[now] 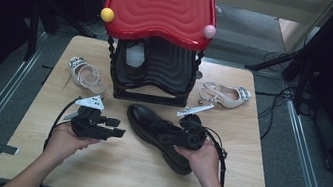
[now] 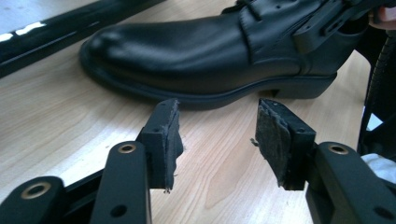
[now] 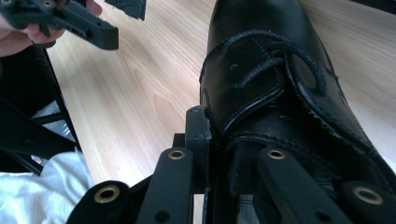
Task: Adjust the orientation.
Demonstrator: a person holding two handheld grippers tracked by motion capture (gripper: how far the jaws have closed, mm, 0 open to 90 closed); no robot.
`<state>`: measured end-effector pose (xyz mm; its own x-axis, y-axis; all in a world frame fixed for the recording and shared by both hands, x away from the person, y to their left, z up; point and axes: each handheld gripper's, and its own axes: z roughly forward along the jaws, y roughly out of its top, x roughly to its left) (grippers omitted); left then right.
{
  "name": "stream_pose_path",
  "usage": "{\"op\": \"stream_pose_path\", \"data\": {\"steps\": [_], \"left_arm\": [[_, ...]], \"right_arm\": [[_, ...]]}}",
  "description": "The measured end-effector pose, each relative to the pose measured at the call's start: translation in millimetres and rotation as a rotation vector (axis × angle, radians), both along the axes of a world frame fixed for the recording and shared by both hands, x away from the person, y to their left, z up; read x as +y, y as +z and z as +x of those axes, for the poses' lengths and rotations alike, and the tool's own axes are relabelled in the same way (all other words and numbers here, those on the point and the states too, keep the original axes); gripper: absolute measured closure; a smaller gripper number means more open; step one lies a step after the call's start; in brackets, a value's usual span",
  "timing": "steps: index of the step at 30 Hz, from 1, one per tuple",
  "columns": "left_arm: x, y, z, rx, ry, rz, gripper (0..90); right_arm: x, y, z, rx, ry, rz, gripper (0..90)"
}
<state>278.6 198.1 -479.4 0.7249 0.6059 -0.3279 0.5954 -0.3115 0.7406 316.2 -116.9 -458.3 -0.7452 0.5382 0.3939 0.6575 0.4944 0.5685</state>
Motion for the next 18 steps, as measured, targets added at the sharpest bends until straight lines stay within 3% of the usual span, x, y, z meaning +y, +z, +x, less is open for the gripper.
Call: {"op": "stream_pose_path", "data": {"steps": [6,9,14,18], "left_arm": [[-0.6,-4.7,-1.1,-0.01,0.002,-0.011,54.7],[-4.1,-7.9,-0.1,0.018,-0.002,0.007,57.2],[-7.3,-6.1,-0.3,0.04,0.01,0.009,74.9],[-10.6,-3.7,-1.6,0.021,0.015,0.037,86.1]], "right_arm": [[19.3,-6.5,4.4,-0.007,0.004,-0.009,81.3],[20.5,-8.7,2.2,-0.018,0.001,-0.005,77.5],[16.6,-12.6,0.6,0.016,-0.002,0.026,66.7],[3.6,-2.5,-3.9,0.001,-0.001,0.048,67.8]]}}
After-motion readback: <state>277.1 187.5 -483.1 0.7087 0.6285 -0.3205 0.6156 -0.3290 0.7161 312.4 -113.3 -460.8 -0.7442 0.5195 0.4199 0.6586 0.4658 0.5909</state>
